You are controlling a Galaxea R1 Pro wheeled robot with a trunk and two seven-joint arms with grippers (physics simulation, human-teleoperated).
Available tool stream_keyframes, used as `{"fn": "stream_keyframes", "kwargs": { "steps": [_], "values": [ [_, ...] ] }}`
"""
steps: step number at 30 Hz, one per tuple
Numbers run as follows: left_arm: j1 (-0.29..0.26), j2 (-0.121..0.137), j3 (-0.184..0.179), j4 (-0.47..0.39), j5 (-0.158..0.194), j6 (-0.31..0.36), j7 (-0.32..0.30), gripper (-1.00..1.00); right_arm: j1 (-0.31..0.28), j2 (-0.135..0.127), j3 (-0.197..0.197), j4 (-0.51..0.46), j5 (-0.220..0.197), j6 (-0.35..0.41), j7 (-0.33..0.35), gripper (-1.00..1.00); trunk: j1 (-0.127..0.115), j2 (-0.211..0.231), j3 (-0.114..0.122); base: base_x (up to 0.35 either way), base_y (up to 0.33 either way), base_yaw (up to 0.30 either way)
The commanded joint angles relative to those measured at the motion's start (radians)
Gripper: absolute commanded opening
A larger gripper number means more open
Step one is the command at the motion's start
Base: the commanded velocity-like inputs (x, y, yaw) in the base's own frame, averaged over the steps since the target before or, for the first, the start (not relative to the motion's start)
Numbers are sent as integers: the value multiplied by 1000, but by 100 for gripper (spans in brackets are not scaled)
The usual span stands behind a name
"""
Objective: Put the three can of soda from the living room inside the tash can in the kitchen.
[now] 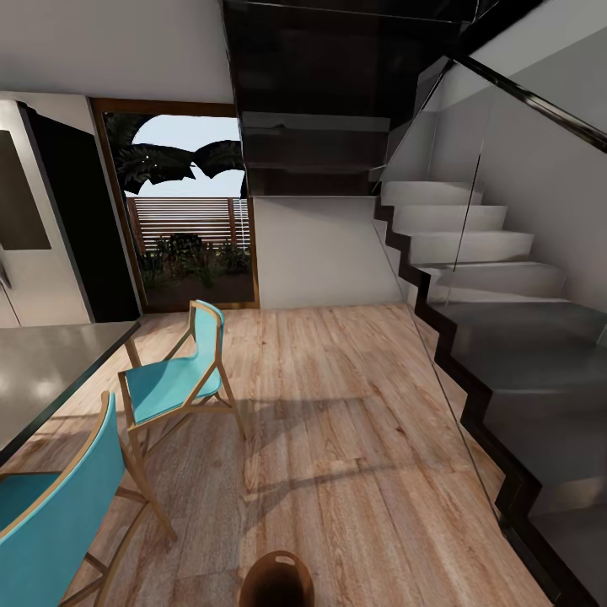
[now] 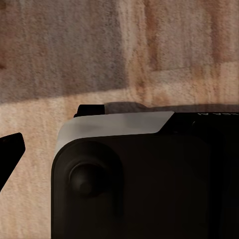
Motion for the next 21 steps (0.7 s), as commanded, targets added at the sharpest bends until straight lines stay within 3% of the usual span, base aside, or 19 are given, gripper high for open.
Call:
{"fn": "stream_keyframes", "kwargs": {
  "steps": [1,21],
  "values": [
    [0,0,0,0,0,0,0,100,0,0,0,0,0,0,0,100,0,0,0,0,0,0],
    [0,0,0,0,0,0,0,100,0,0,0,0,0,0,0,100,0,0,0,0,0,0]
  ]
}}
